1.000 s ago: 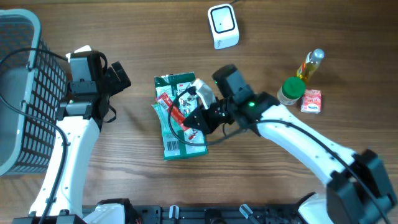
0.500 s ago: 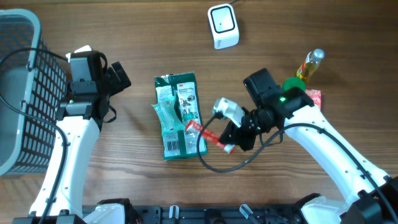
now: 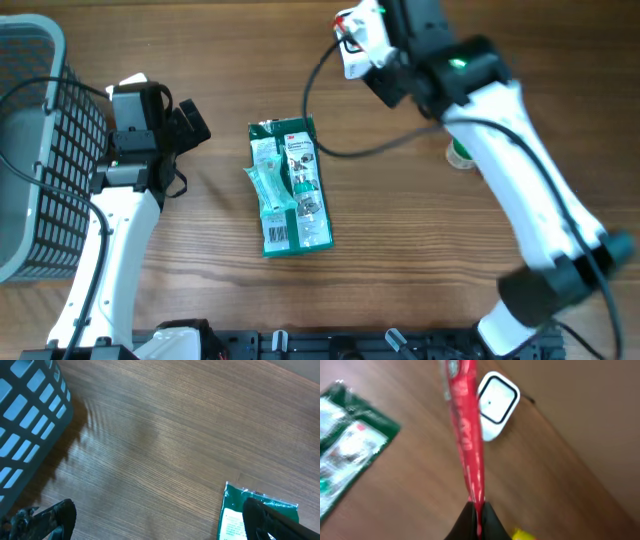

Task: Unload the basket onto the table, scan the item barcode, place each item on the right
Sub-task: 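Carry the red tube up to the white scanner, then lower the red tube onto the table right of center and release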

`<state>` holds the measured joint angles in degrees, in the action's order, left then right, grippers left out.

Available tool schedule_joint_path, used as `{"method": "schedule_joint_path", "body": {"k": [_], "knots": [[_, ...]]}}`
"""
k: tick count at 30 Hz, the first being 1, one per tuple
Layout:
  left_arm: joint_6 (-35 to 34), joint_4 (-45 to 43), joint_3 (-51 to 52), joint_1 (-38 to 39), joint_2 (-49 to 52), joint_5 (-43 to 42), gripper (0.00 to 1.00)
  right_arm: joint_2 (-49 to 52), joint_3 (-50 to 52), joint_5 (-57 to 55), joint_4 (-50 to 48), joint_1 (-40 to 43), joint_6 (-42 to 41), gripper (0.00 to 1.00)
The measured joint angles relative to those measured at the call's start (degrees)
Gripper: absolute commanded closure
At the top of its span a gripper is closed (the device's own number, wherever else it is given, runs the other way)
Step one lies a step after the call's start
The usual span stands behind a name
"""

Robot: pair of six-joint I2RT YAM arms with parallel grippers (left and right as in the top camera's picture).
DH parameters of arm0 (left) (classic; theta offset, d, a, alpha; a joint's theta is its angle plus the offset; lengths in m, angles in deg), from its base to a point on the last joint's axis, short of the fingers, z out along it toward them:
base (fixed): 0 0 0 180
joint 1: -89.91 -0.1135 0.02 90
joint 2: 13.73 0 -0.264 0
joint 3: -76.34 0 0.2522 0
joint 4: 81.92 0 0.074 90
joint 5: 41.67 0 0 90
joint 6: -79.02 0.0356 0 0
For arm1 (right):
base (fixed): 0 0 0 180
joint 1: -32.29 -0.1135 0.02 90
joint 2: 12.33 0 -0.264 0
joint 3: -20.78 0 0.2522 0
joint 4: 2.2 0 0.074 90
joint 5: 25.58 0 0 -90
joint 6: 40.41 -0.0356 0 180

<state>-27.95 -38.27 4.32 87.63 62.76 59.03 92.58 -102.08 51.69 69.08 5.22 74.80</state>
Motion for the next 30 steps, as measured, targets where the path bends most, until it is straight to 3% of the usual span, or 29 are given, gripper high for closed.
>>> {"method": "schedule_joint_path", "body": {"k": [8, 14, 30], "knots": [[0.0, -0.09, 0.0, 0.0, 0.0, 0.0, 0.0, 22.8, 0.22, -24.96, -21.18, 0.02, 9.07, 0.96], [0.0, -0.09, 0.0, 0.0, 0.0, 0.0, 0.0, 26.27, 0.46, -34.32, -35.87, 0.02, 16.28, 0.96], [0.0, -0.07, 0.0, 0.0, 0.0, 0.0, 0.0, 31.08, 1.33, -38.16, -37.05, -2.38, 22.1, 0.96]]}}
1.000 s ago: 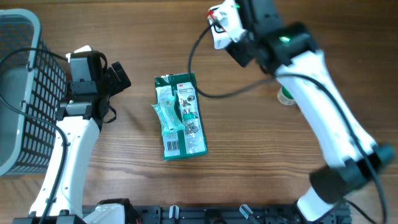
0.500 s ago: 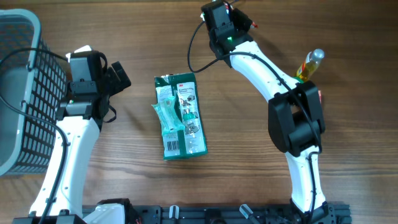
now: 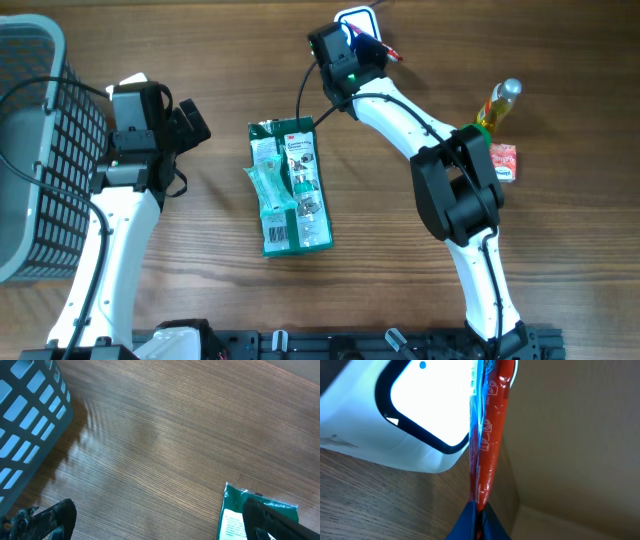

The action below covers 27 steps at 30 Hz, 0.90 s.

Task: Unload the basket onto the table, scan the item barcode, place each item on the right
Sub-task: 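Lower the red tube onto the table right of center and release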

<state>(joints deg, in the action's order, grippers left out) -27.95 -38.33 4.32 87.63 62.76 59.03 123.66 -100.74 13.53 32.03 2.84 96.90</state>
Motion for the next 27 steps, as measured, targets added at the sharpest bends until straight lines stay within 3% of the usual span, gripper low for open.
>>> {"method": "schedule_joint_path", "body": {"k": [4, 8, 13, 17, 21, 23, 27], "knots": [[0.0, 0.0, 0.0, 0.0, 0.0, 0.0, 0.0, -0.33, 0.07, 0.04, 0.26, -0.04, -0.79, 0.96], [0.0, 0.04, 0.0, 0.0, 0.0, -0.02, 0.0, -10.97, 1.03, 5.66, 13.7, -0.42, -11.41, 0.96], [0.0, 0.0, 0.0, 0.0, 0.0, -0.02, 0.0, -31.01, 0.37, 29.53, 36.35, 1.38, -28.41, 0.96], [0.0, 0.09, 0.0, 0.0, 0.0, 0.0, 0.0, -32.94, 1.79, 53.42, 55.23, 5.7, -37.05, 0.96], [0.0, 0.11, 0.0, 0.0, 0.0, -0.02, 0.0, -32.79, 14.49, 60.33, 52.37, 6.14, -42.73, 0.96], [0.0, -0.07, 0.0, 0.0, 0.0, 0.0, 0.0, -32.09, 24.59, 61.31, 46.05, 6.14, -45.66, 0.96], [0.0, 0.02, 0.0, 0.0, 0.0, 0.0, 0.0, -31.95, 35.23, 61.61, 38.47, 6.14, -48.83, 0.95]]}}
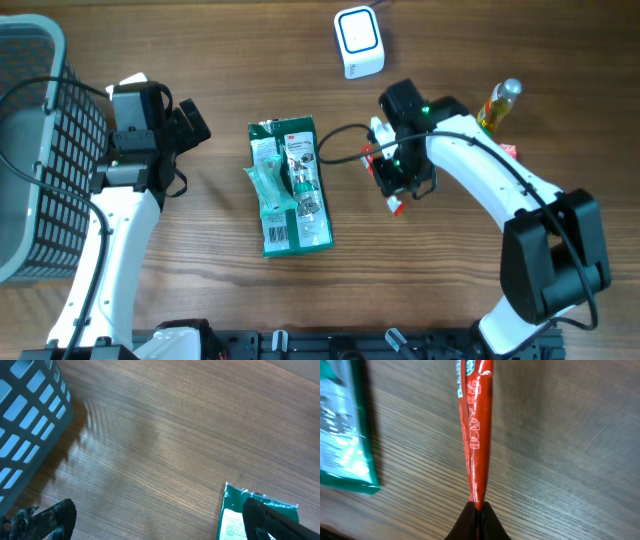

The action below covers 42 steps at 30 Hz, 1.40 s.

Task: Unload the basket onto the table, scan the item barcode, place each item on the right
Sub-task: 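Lower the red tube onto the table right of center and release, then move the right gripper to the clear wipes packet on the gloves pack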

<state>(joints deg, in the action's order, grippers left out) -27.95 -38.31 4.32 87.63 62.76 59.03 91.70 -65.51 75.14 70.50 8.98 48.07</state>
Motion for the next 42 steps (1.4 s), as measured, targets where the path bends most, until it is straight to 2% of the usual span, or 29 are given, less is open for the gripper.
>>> {"method": "schedule_joint_path", "body": {"k": [6, 7, 8, 9, 10, 12, 15, 17, 20, 23, 26, 30, 33, 35, 37, 38, 40, 41, 42], "knots": [[0.0, -0.02, 0.0, 0.0, 0.0, 0.0, 0.0, 0.0, 3.96, -2.34, -2.47, 0.0, -3.63, 0.96], [0.0, -0.02, 0.0, 0.0, 0.0, -0.02, 0.0, 0.0, 3.96, -4.44, -2.49, 0.0, -5.6, 0.91], [0.0, -0.02, 0.0, 0.0, 0.0, 0.0, 0.0, 0.0, 3.96, -6.73, -2.56, 0.0, -7.52, 0.56], [0.0, -0.02, 0.0, 0.0, 0.0, 0.0, 0.0, 0.0, 3.96, -8.61, -2.91, 0.0, -9.2, 0.39], [0.0, -0.02, 0.0, 0.0, 0.0, 0.0, 0.0, 0.0, 3.96, -9.77, -3.19, 0.0, -9.88, 0.36], [0.0, -0.02, 0.0, 0.0, 0.0, 0.0, 0.0, 0.0, 4.0, -10.95, -4.2, 0.0, -10.73, 0.38], [0.0, -0.02, 0.0, 0.0, 0.0, 0.0, 0.0, 0.0, 4.28, -11.43, -8.44, 0.0, -11.34, 0.8], [0.0, -0.02, 0.0, 0.0, 0.0, 0.0, 0.0, 0.0, 4.33, -10.71, -11.45, 0.0, -11.45, 0.91], [0.0, -0.07, 0.0, 0.0, 0.0, 0.0, 0.0, 0.0, 6.08, -8.79, -16.02, 0.0, -11.72, 0.94], [0.0, -0.09, 0.0, 0.0, 0.0, 0.0, 0.0, 0.0, 13.27, -8.17, -24.44, 0.0, -11.06, 0.96], [0.0, -0.04, 0.0, 0.0, 0.0, 0.0, 0.0, -0.76, 15.39, -12.28, -27.65, -0.07, -12.37, 0.96], [0.0, -0.04, 0.0, 0.0, 0.0, 0.0, 0.0, -0.85, 15.32, -25.31, -22.43, 0.52, -13.84, 0.95], [0.0, 0.0, 0.0, 0.0, 0.0, 0.0, 0.0, -0.85, 12.13, -27.91, -17.53, 1.29, -12.35, 0.83], [0.0, -0.07, 0.0, 0.0, 0.0, 0.0, 0.0, -0.9, 5.62, -22.58, -12.59, 1.25, -10.19, 0.71], [0.0, -0.09, 0.0, 0.0, 0.0, 0.0, 0.0, -1.55, -1.84, -9.42, -11.91, 0.68, -9.14, 0.63], [0.0, -0.04, 0.0, 0.0, 0.0, 0.0, 0.0, -3.02, -4.33, -4.2, -15.72, -0.33, -9.46, 0.56], [0.02, 0.0, 0.0, 0.0, 0.0, 0.0, 0.0, -3.87, -5.31, 5.92, -26.34, -3.54, -11.37, 0.5], [0.0, -0.07, 0.0, 0.0, 0.0, 0.0, 0.0, -3.87, -5.46, 9.07, -28.96, -6.8, -11.87, 0.46], [0.0, -0.02, 0.0, 0.0, 0.0, 0.0, 0.0, -3.72, -5.46, 9.33, -30.8, -11.21, -12.48, 0.38]]}}
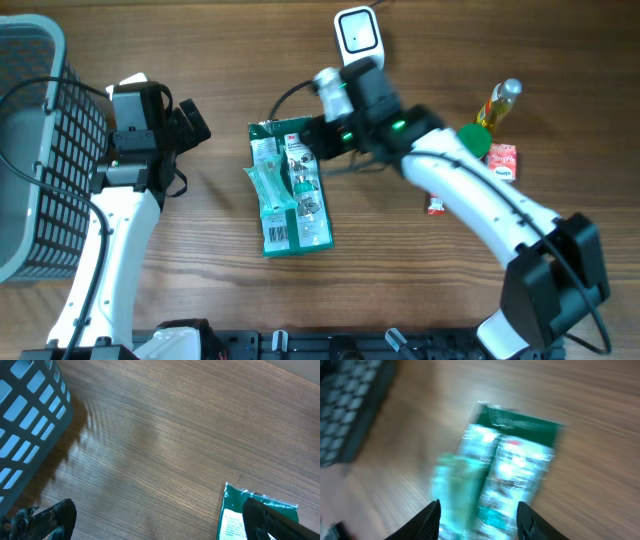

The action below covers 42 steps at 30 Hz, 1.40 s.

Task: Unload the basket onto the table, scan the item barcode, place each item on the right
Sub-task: 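Move the right gripper to the clear wipes packet on the gloves pack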

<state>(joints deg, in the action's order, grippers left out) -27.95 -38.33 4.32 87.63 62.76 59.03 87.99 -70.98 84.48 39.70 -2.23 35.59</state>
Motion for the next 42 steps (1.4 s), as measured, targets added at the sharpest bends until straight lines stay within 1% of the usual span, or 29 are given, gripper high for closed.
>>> {"method": "schedule_joint_path", "body": {"k": [3, 5, 6, 7, 8, 9, 11, 16, 20, 23, 24, 25, 27, 28, 29, 30, 31, 32, 33, 36, 38, 42], "knots": [[0.0, -0.02, 0.0, 0.0, 0.0, 0.0, 0.0, 1.14, -0.11, -2.54, -1.42, -6.88, -0.57, 0.36], [0.0, 0.0, 0.0, 0.0, 0.0, 0.0, 0.0, 6.4, -0.17, -6.36, -1.62, -11.65, -0.79, 0.4], [0.0, 0.0, 0.0, 0.0, 0.0, 0.0, 0.0, 8.33, -0.15, -7.06, -1.62, -12.44, -0.98, 0.45], [0.02, -0.02, 0.0, 0.0, 0.0, 0.0, 0.0, 10.82, -0.15, -7.69, -1.6, -12.81, -1.62, 0.55], [0.0, 0.0, 0.0, 0.0, 0.0, 0.0, 0.0, 12.87, -0.15, -8.15, -1.62, -12.81, -2.4, 0.71], [0.0, -0.02, 0.0, 0.0, 0.0, 0.0, 0.0, 15.15, -0.15, -8.41, -1.62, -12.79, -3.58, 0.81], [0.0, -0.02, 0.0, 0.0, 0.0, 0.0, 0.0, 16.76, -0.2, -8.28, -2.05, -12.81, -4.61, 0.96], [0.02, 0.0, 0.0, 0.0, 0.0, 0.0, 0.0, 14.51, -0.2, -8.59, -0.7, -12.24, -3.78, 0.96], [0.0, 0.0, 0.0, 0.0, 0.0, 0.0, 0.0, 7.13, -0.09, -7.19, 1.16, -9.7, -3.69, 0.96], [0.0, 0.0, 0.0, 0.0, 0.0, 0.0, 0.0, 7.15, 3.54, -4.59, 0.15, -9.84, -3.65, 0.94], [0.0, 0.0, 0.0, 0.0, 0.0, 0.0, 0.0, 7.21, 5.33, -4.33, -1.01, -9.84, -3.41, 0.84], [0.0, -0.02, 0.0, 0.0, 0.0, 0.0, 0.0, 7.28, 7.43, -4.0, -2.97, -9.81, -1.84, 0.65], [0.0, 0.0, 0.0, 0.0, 0.0, 0.0, 0.0, 7.37, 9.11, -4.24, -3.43, -9.73, 0.92, 0.46], [0.0, 0.0, 0.0, 0.0, 0.0, 0.0, 0.0, 7.37, 9.18, -4.5, -3.54, -9.33, 2.21, 0.43], [0.0, 0.0, 0.0, 0.0, 0.0, 0.0, 0.0, 7.34, 8.7, -4.2, -3.43, -8.61, 2.25, 0.45], [0.0, -0.02, 0.0, 0.0, 0.0, 0.0, 0.0, 7.34, 7.65, -3.39, -3.28, -7.56, 1.62, 0.59], [0.0, -0.02, 0.0, 0.0, 0.0, 0.0, 0.0, 6.86, 5.66, -1.62, -3.56, -5.88, 0.17, 0.87], [0.0, 0.0, 0.0, 0.0, 0.0, 0.0, 0.0, 6.25, 4.81, -0.5, -3.82, -4.87, -1.29, 0.93], [0.0, -0.02, 0.0, 0.0, 0.0, 0.0, 0.0, 5.38, 4.09, 0.83, -4.22, -3.87, -2.91, 0.96], [0.0, 0.0, 0.0, 0.0, 0.0, 0.0, 0.0, 4.57, 3.65, 3.61, -4.79, -3.61, -6.43, 0.96], [0.0, -0.02, 0.0, 0.0, 0.0, 0.0, 0.0, 4.92, 3.65, 5.75, -6.91, -4.33, -8.37, 0.96], [0.0, -0.02, 0.0, 0.0, 0.0, 0.0, 0.0, 10.32, 4.7, 8.11, -9.07, -4.81, -12.5, 0.96]]}}
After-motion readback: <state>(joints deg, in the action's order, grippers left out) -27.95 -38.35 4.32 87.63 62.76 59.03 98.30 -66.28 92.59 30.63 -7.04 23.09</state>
